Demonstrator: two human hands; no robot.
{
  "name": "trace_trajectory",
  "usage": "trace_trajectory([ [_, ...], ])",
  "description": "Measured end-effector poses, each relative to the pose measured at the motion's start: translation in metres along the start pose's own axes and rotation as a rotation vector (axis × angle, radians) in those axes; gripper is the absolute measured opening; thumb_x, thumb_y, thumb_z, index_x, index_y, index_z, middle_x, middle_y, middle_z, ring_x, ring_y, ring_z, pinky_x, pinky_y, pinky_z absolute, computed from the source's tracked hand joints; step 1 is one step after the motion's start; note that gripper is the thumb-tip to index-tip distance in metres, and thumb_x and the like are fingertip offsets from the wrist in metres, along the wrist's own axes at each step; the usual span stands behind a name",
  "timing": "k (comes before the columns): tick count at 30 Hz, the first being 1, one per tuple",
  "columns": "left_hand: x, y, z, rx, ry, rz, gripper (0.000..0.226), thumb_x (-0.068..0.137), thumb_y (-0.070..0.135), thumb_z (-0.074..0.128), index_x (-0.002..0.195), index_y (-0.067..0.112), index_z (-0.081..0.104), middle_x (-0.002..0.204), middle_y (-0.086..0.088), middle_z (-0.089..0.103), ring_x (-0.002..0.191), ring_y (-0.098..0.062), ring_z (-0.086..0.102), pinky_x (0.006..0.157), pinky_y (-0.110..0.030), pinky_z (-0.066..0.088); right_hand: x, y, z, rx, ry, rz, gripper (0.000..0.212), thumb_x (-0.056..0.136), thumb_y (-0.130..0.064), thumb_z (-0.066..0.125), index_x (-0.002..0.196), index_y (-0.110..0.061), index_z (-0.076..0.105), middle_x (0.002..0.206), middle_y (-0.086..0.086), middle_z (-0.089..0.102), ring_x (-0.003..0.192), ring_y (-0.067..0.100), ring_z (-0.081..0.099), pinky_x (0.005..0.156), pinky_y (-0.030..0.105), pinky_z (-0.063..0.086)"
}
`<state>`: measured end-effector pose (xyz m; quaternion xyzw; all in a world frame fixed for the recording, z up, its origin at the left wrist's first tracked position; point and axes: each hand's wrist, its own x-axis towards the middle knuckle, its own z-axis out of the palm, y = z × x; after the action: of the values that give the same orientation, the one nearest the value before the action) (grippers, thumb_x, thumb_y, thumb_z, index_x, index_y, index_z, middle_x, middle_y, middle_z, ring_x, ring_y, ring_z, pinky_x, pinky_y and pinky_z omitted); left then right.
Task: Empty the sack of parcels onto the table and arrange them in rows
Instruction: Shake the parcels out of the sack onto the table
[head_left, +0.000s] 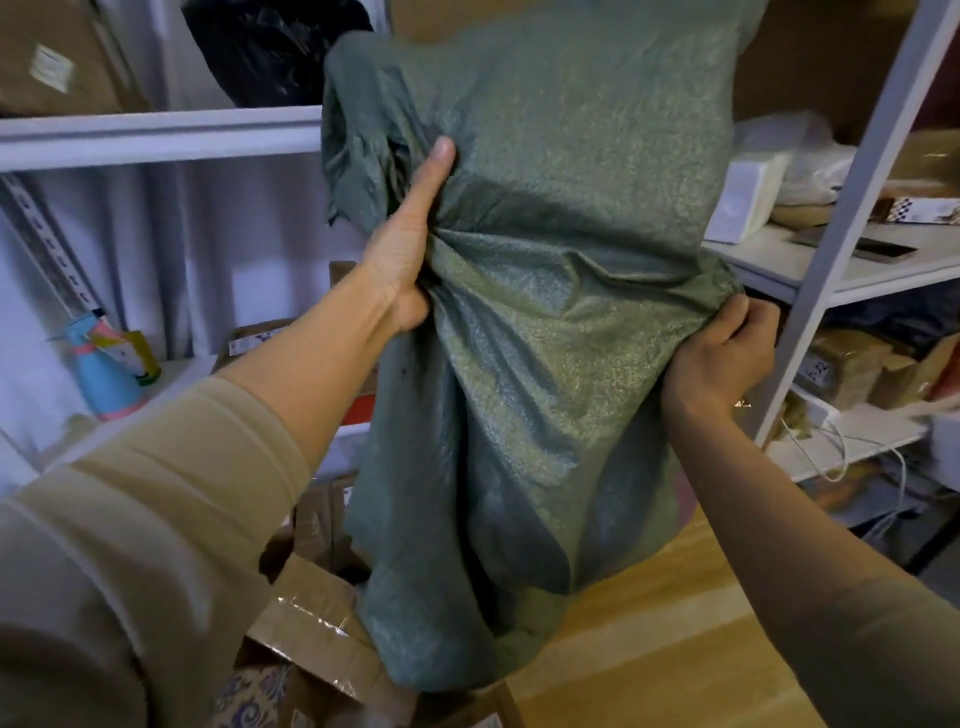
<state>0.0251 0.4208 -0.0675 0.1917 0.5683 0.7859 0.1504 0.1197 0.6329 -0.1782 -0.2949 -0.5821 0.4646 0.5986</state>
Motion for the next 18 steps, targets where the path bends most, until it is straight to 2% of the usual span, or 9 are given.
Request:
trace_trajectory([
  [5,-0.001,-0.004,-0.009,-0.014,0.061,-0.005,0.056,0.080,0.054,0.072,0.122,0.018,0.066,0.110,-0.005,0.075,0.102,-0.023,0.071,0.098,-0.045,0.052,-0.005,-0.001,0.003,-0.003,0.005,0.006,0.031,0.106,-0.020,0.038,0.101,0.004,0.056,0.087,0.005,0.052,0.071,0.002,0.038,0.069,0.017,0.027],
  [8,-0.001,-0.005,-0.014,-0.080,0.075,-0.002,0.050,0.081,0.046,0.073,0.120,0.016,0.067,0.108,-0.007,0.075,0.100,-0.024,0.072,0.092,-0.043,0.055,-0.006,-0.001,0.006,0.001,0.004,-0.003,0.025,0.106,-0.019,0.037,0.098,-0.003,0.054,0.087,0.007,0.050,0.070,0.001,0.037,0.069,0.017,0.027],
  [11,-0.001,-0.005,-0.012,-0.148,0.103,0.008,0.042,0.083,0.033,0.073,0.118,0.011,0.068,0.107,-0.010,0.075,0.096,-0.026,0.073,0.078,-0.039,0.060,-0.007,0.004,0.010,-0.014,-0.033,-0.001,0.021,0.106,-0.019,0.036,0.097,-0.008,0.051,0.091,0.007,0.049,0.079,0.009,0.041,0.071,0.019,0.028],
  [13,-0.001,-0.003,-0.009,-0.170,0.089,0.016,0.024,0.086,0.024,0.069,0.105,0.010,0.069,0.097,-0.010,0.075,0.086,-0.027,0.072,0.070,-0.037,0.059,-0.003,0.008,0.012,-0.023,-0.066,0.003,0.025,0.106,-0.020,0.036,0.101,-0.002,0.054,0.095,0.007,0.049,0.085,0.016,0.043,0.075,0.022,0.030],
  [15,-0.001,0.002,-0.008,-0.191,0.066,0.033,0.008,0.087,0.019,0.063,0.086,0.012,0.067,0.080,-0.008,0.072,0.073,-0.024,0.070,0.065,-0.034,0.058,-0.002,0.007,0.012,0.006,-0.114,0.016,0.022,0.104,-0.021,0.037,0.102,-0.006,0.053,0.096,0.007,0.050,0.087,0.016,0.045,0.079,0.028,0.035],
  [17,-0.001,0.006,-0.007,-0.183,0.043,0.064,0.011,0.087,0.017,0.060,0.077,0.013,0.064,0.072,-0.006,0.069,0.069,-0.022,0.068,0.066,-0.034,0.057,-0.003,0.001,0.012,0.112,-0.199,0.068,0.011,0.101,-0.020,0.040,0.104,-0.013,0.048,0.094,0.000,0.051,0.084,0.010,0.047,0.081,0.028,0.037],
  [18,-0.002,0.009,-0.007,-0.175,0.036,0.081,0.011,0.088,0.017,0.059,0.078,0.013,0.064,0.072,-0.006,0.069,0.070,-0.022,0.068,0.068,-0.034,0.057,-0.004,-0.003,0.012,0.183,-0.249,0.094,0.015,0.097,-0.021,0.041,0.109,-0.014,0.047,0.093,-0.005,0.051,0.082,0.005,0.048,0.080,0.024,0.038],
])
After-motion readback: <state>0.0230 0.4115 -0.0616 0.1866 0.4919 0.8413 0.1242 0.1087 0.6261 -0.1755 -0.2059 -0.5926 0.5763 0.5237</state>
